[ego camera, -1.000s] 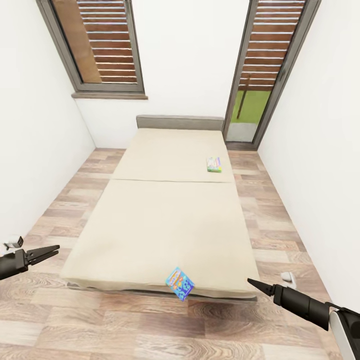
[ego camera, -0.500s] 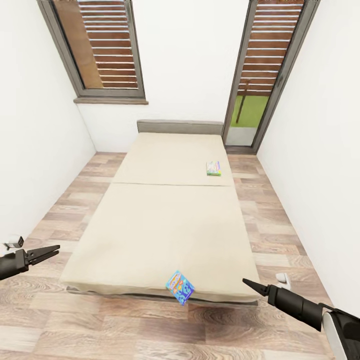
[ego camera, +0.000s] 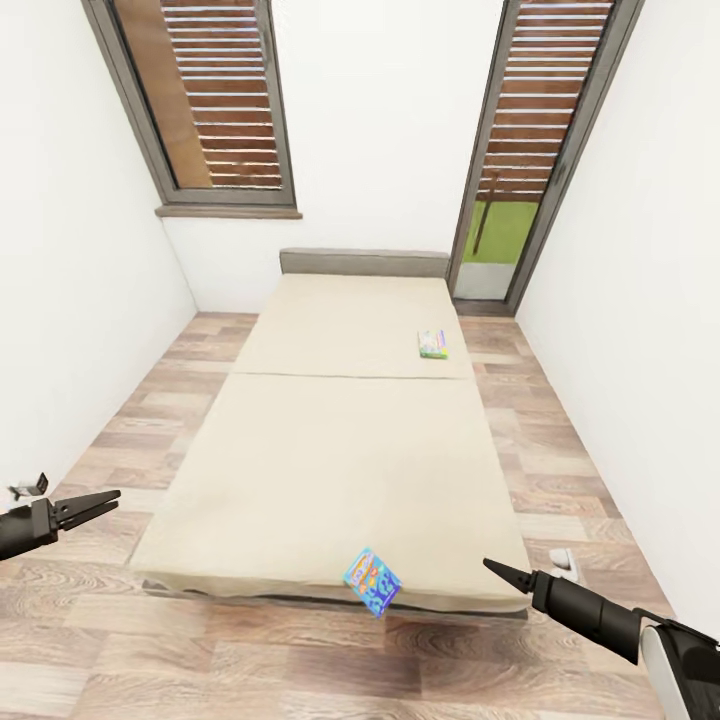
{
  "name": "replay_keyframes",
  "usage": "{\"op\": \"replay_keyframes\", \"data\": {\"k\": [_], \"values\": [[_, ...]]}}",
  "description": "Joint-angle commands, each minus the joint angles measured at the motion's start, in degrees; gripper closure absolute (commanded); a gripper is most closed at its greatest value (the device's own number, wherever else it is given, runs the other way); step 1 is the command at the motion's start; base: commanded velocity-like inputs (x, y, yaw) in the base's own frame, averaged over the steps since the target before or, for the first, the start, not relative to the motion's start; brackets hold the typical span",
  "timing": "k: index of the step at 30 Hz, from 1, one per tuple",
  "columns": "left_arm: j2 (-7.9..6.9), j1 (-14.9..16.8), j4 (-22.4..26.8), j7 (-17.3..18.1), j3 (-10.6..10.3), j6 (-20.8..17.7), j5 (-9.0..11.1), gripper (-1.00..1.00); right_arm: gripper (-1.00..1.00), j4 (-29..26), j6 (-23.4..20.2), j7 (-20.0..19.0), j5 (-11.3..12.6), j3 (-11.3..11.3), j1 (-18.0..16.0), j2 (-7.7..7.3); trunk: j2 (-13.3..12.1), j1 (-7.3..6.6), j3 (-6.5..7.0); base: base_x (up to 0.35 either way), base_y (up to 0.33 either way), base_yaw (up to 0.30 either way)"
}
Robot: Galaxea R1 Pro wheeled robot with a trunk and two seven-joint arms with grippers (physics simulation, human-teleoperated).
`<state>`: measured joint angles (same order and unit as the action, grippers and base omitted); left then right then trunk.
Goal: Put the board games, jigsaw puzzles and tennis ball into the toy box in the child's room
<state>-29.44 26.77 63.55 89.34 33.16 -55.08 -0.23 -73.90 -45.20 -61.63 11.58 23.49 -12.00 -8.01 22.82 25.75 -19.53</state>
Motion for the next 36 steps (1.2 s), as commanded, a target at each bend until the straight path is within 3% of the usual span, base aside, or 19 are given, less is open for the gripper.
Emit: {"op": "replay_keyframes", "data": {"k": [1,26,36], "values": [[0.03,0.0,0.0,0.2,0.0,-0.6,0.0,-1.0,-1.0,0.3,-0.3,0.0,0.2,0.1,0.0,0.0,0.1,0.03,0.0,0.0,0.044,0.0],[-0.12,0.0,0.0,0.3,0.1,-0.6,-0.2,-1.0,-1.0,2.3,-0.2,0.6,0.3,0.2,0.0,0.07,0.1,0.03,2.37,0.0,0.005,0.0],[-0.04,0.0,0.0,0.3,0.0,-0.6,-0.1,-1.0,-1.0,4.5,3.0,1.6,0.5,0.2,0.0,0.01,0.1,0.03,3.32,0.0,0.037,-0.03]]}}
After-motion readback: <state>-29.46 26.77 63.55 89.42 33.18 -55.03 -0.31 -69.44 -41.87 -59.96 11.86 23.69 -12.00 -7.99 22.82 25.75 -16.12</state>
